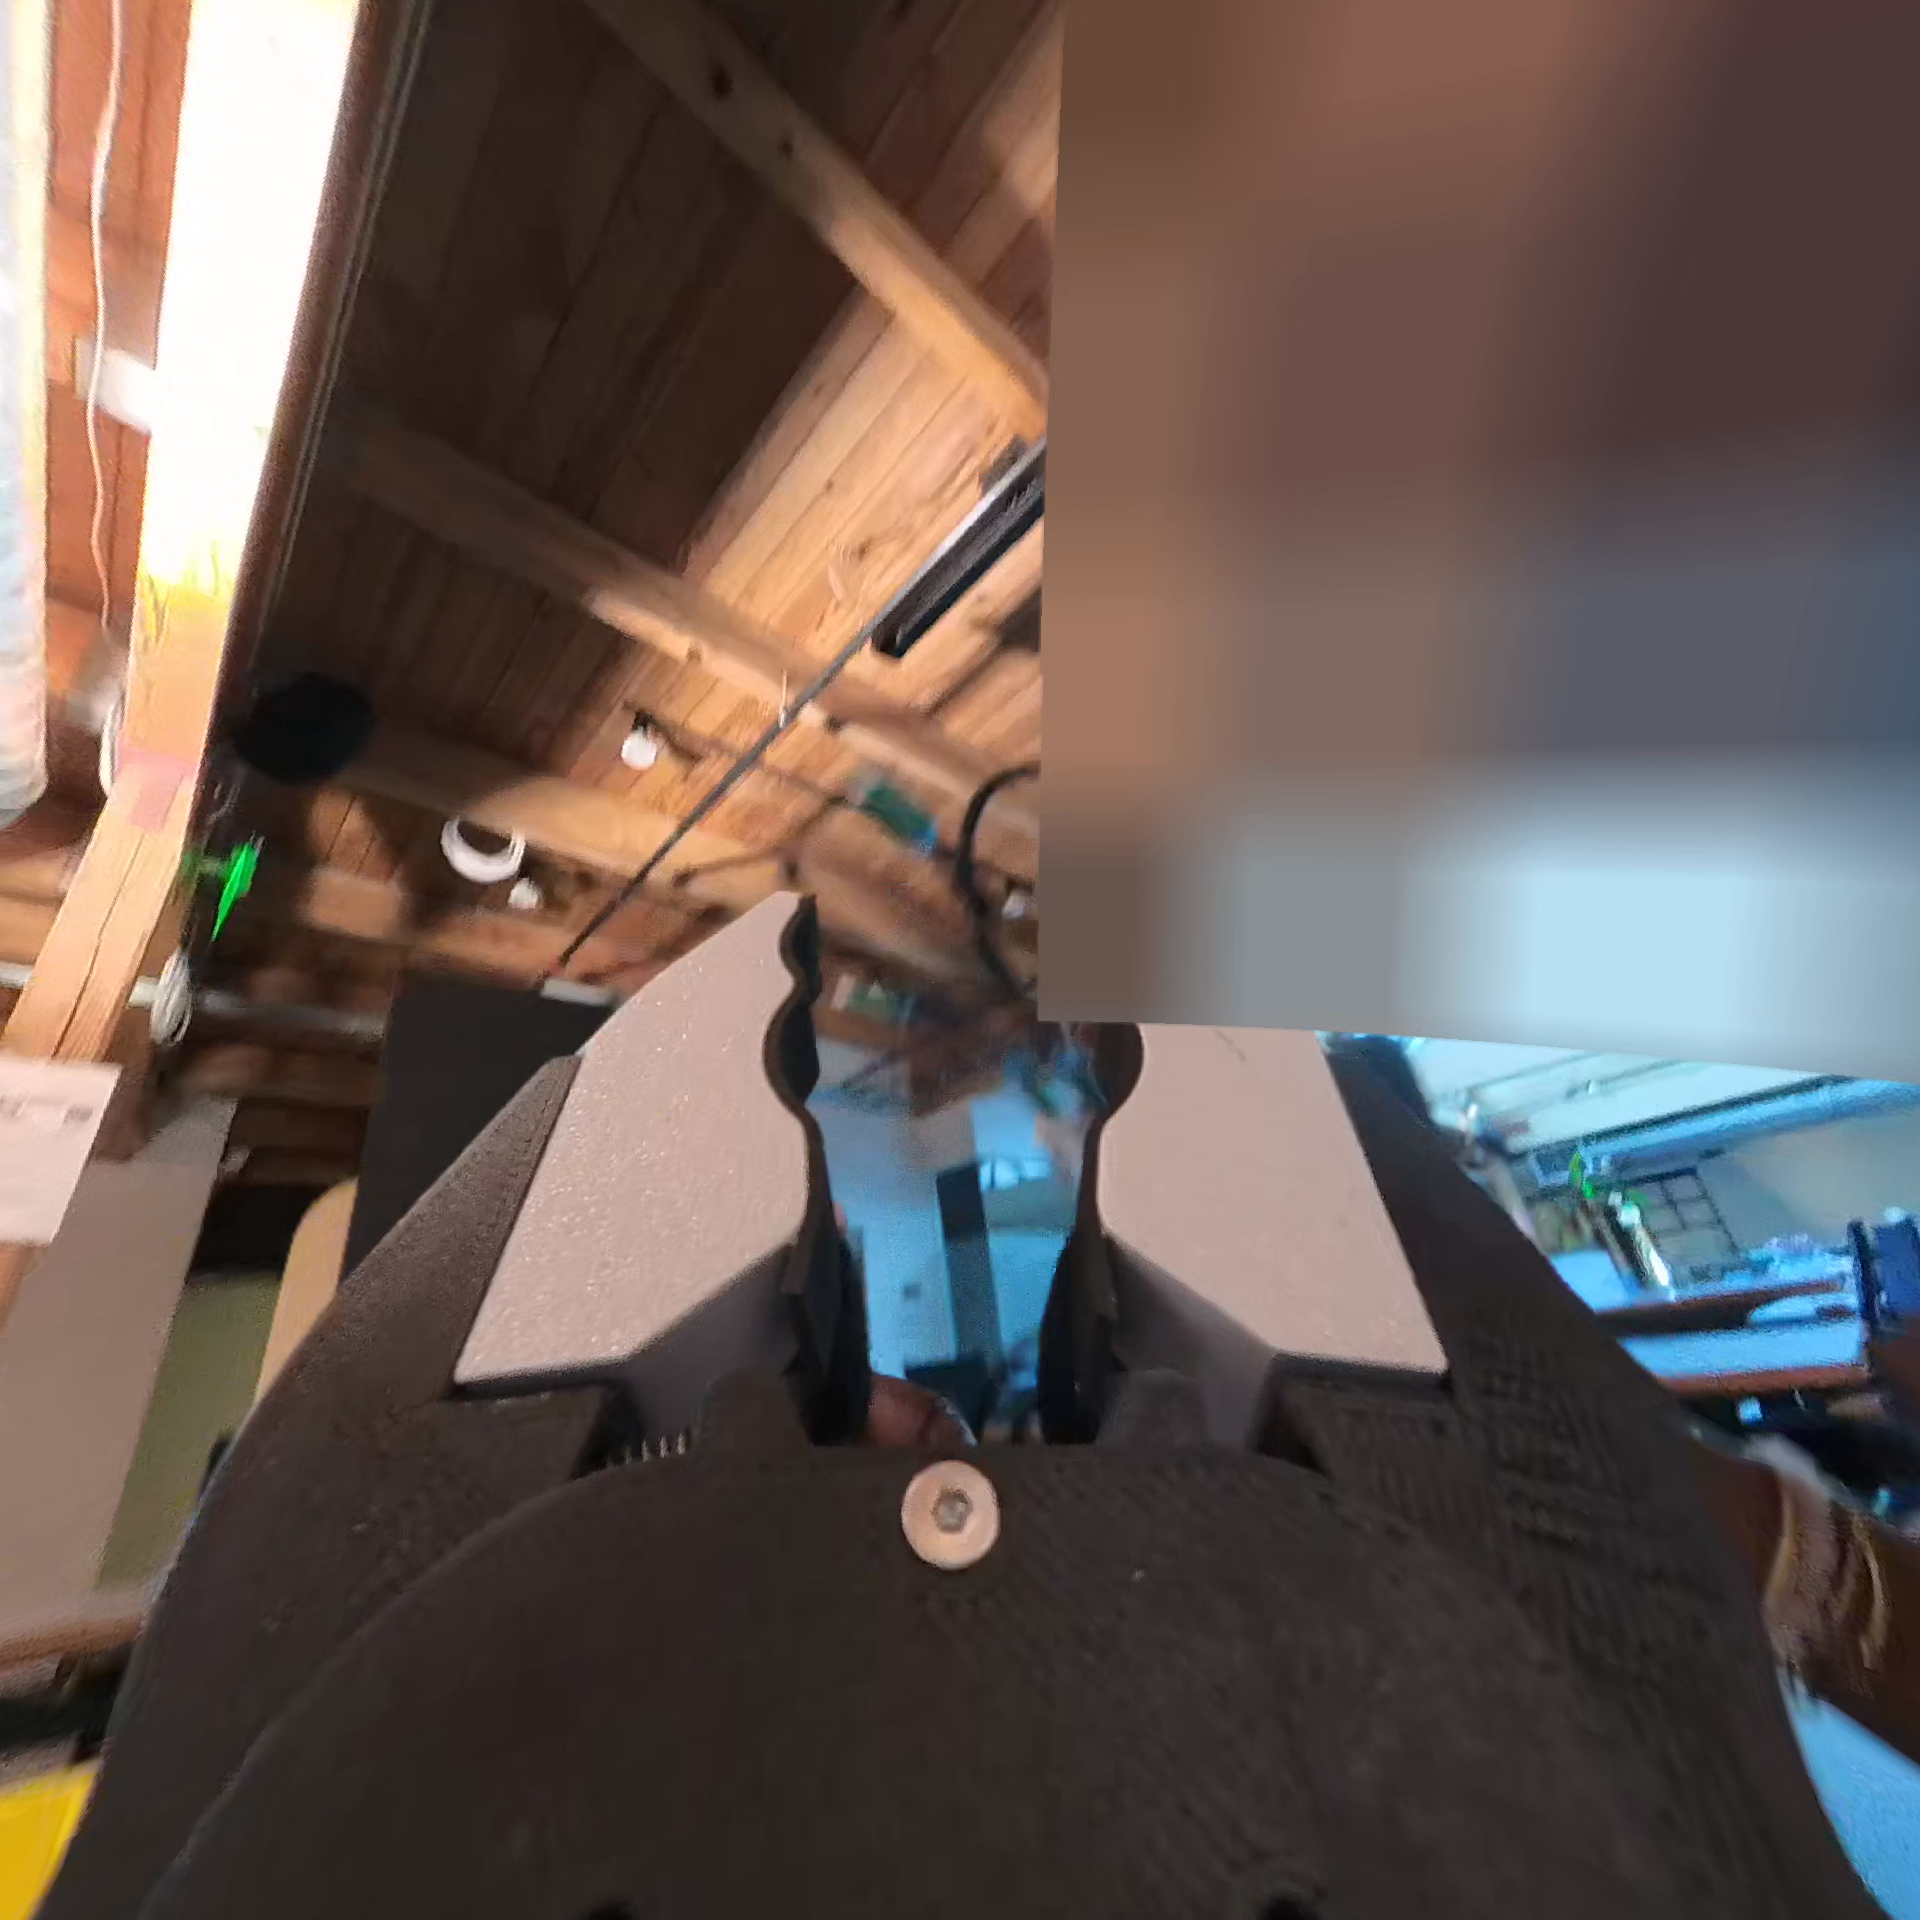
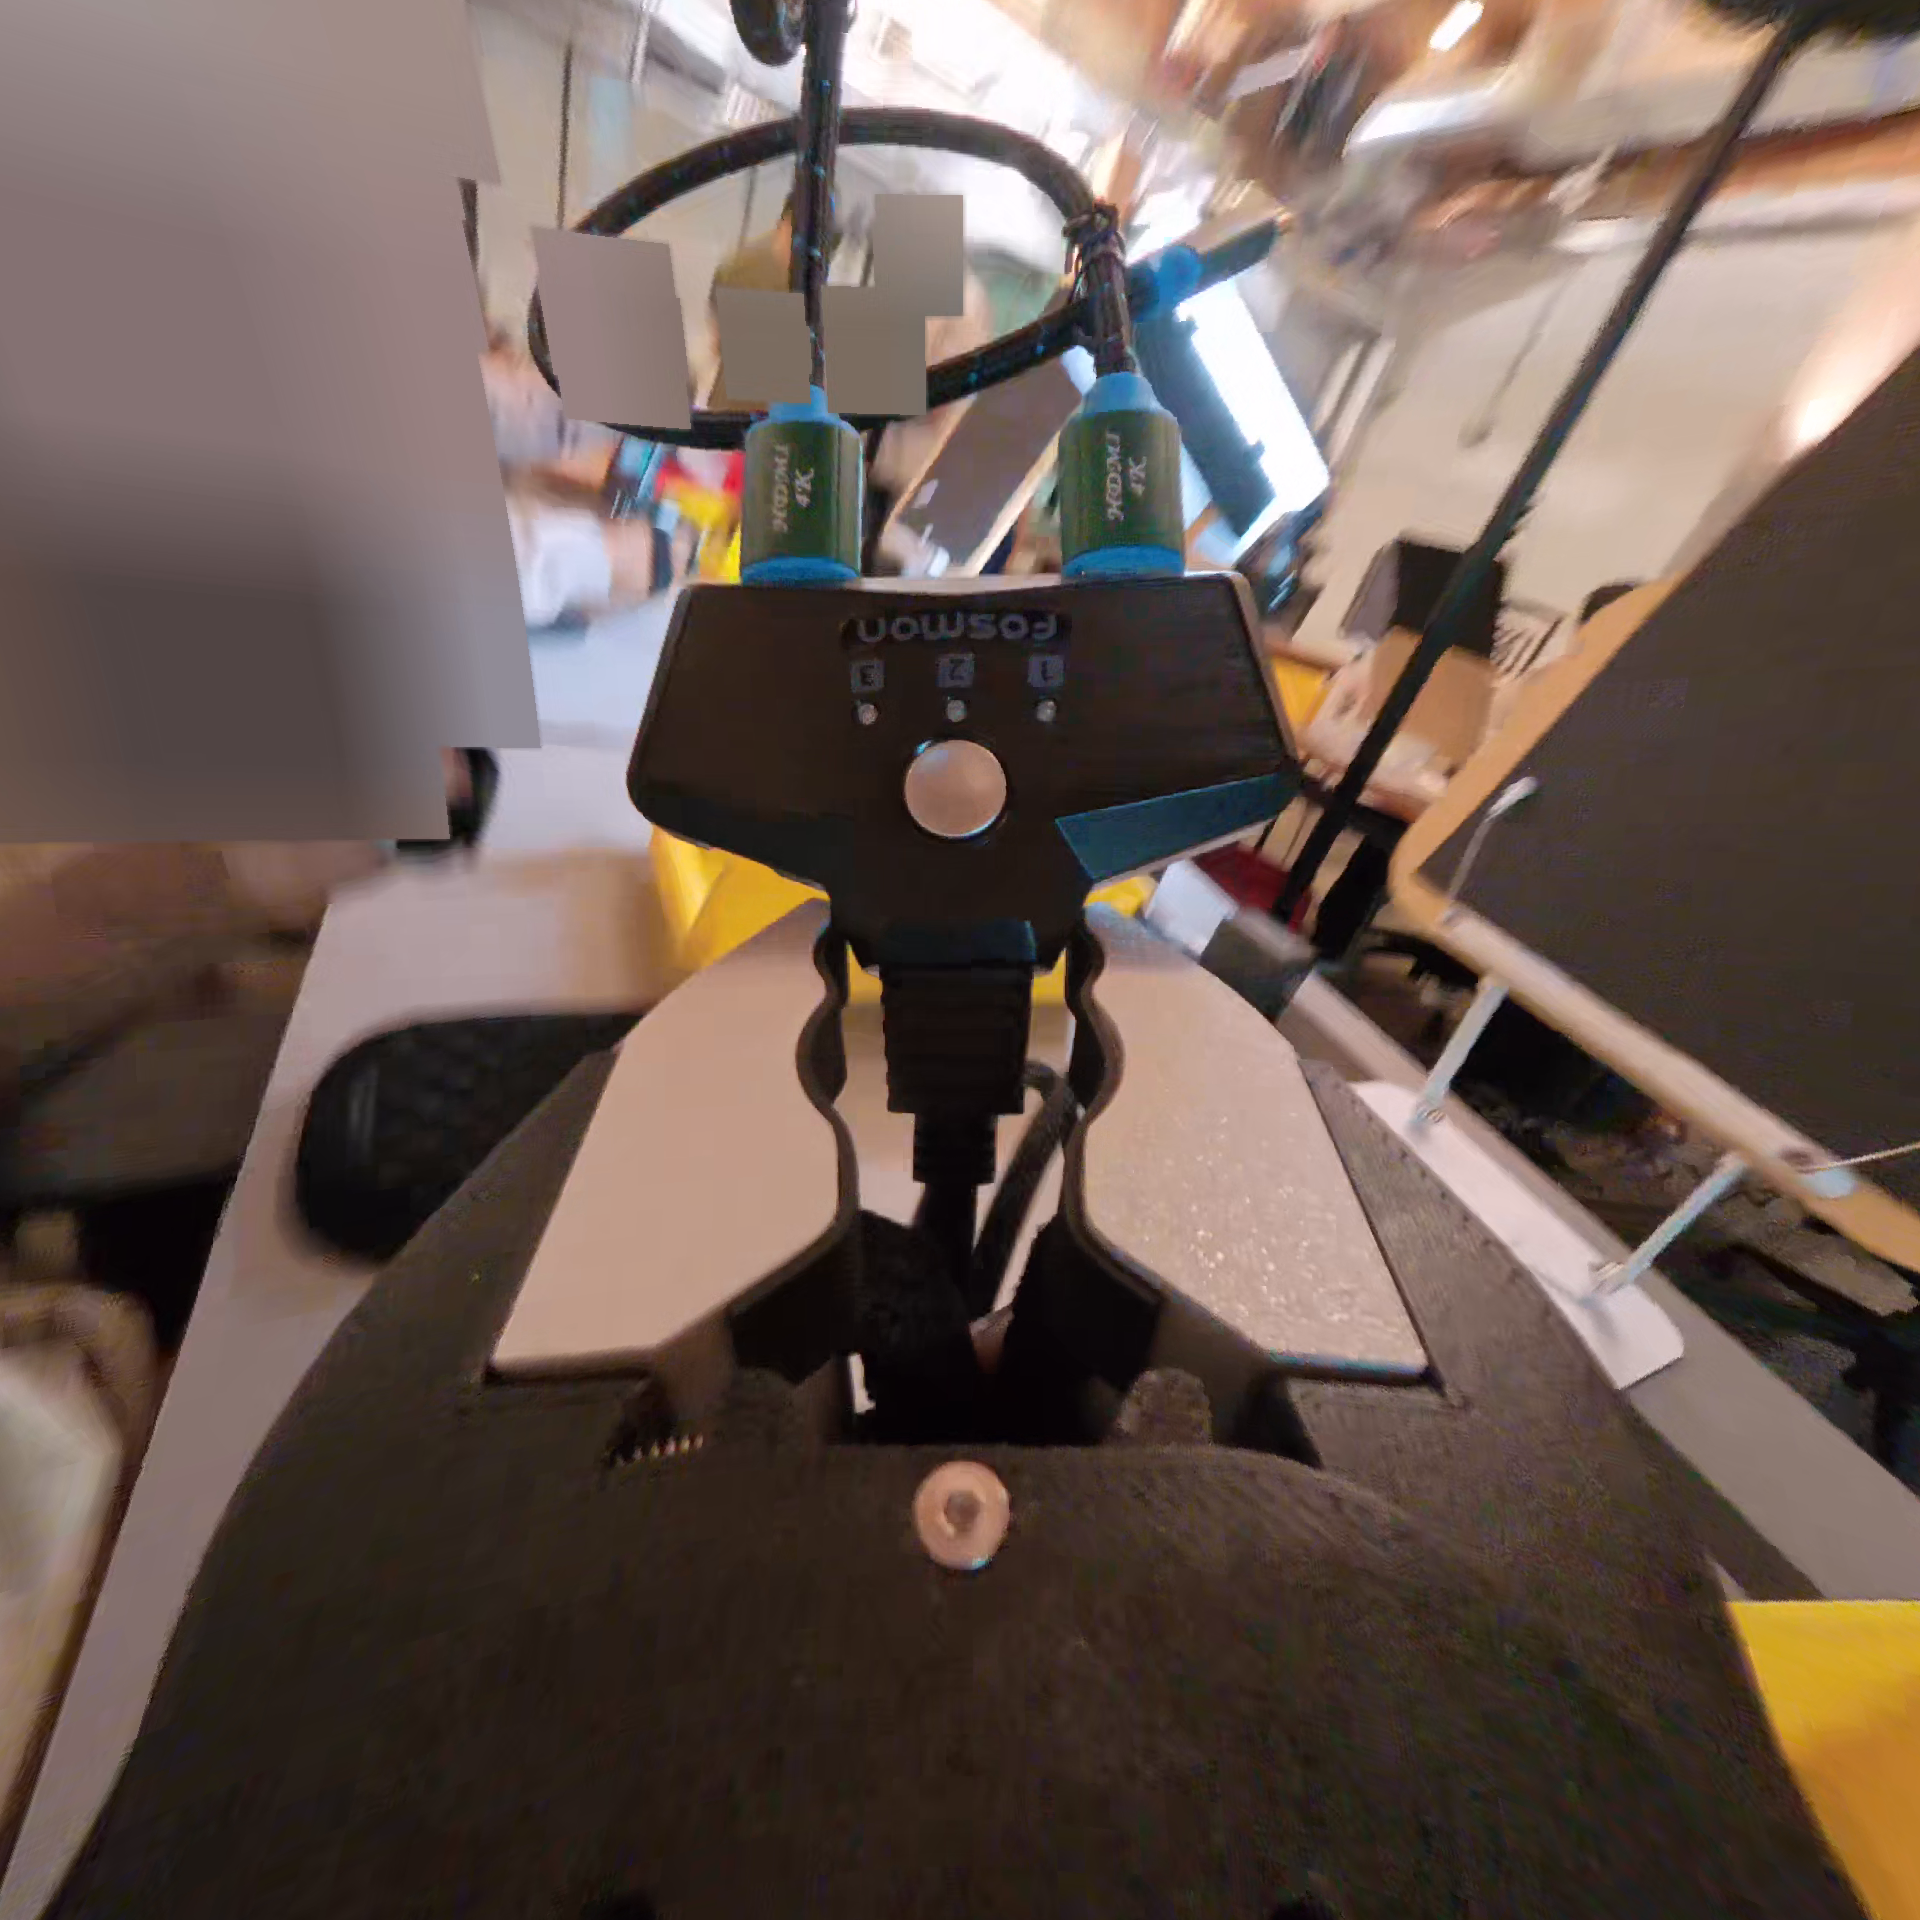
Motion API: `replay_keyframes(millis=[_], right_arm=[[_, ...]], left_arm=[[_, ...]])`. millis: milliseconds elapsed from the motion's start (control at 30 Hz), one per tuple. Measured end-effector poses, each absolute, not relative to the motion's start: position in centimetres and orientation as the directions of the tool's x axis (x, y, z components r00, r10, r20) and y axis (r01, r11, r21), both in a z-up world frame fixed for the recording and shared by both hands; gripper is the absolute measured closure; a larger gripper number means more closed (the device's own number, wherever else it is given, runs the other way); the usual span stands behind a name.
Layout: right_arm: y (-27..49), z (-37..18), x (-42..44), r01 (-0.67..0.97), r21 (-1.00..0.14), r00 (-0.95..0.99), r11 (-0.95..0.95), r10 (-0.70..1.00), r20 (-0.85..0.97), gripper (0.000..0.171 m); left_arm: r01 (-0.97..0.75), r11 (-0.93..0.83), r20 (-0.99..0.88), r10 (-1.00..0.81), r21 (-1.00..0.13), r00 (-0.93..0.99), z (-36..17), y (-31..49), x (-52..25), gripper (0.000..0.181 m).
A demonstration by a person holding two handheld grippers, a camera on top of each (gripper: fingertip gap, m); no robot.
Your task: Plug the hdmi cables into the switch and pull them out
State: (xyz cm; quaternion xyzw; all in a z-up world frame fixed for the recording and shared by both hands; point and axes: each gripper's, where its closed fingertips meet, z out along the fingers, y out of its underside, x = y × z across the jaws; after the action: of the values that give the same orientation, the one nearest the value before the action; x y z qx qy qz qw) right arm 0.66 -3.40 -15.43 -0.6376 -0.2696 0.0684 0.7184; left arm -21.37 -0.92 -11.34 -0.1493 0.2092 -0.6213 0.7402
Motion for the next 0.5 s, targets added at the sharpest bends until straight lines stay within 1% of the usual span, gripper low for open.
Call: replay_keyframes(millis=[33,100,167,233,300,400,500], right_arm=[[-3.7,-13.5,1.6,0.192,-0.956,0.871,0.220,0.410,0.270,0.131],[-4.5,-10.2,4.0,0.143,-0.947,0.915,0.286,0.327,0.237,0.130],[-5.4,-7.7,6.6,0.153,-0.930,0.944,0.335,0.230,0.238,0.131],[-6.4,-5.6,8.9,0.179,-0.909,0.959,0.376,0.139,0.246,0.131],[-7.3,-4.0,11.4,0.243,-0.885,0.963,0.398,0.007,0.268,0.131],[-8.3,-3.7,15.9,0.328,-0.856,0.942,0.400,-0.199,0.269,0.131],[-8.5,-6.2,20.4,0.306,-0.870,0.929,0.388,-0.323,0.182,0.131]], left_arm=[[0.822,0.190,-0.120,-0.982,-0.536,0.149,-12.6,-0.3,-19.6,0.133],[0.732,0.209,-0.132,-0.978,-0.648,0.162,-15.3,0.5,-16.1,0.134],[0.649,0.226,-0.168,-0.974,-0.726,0.152,-17.4,0.4,-13.5,0.134],[0.586,0.276,-0.225,-0.961,-0.761,0.160,-18.8,0.1,-12.1,0.136],[0.553,0.287,-0.229,-0.958,-0.782,0.174,-19.6,0.5,-11.4,0.139],[0.525,0.240,-0.197,-0.971,-0.816,0.138,-20.4,0.7,-10.6,0.141],[0.507,0.249,-0.205,-0.968,-0.825,0.143,-20.7,0.8,-10.4,0.141]])
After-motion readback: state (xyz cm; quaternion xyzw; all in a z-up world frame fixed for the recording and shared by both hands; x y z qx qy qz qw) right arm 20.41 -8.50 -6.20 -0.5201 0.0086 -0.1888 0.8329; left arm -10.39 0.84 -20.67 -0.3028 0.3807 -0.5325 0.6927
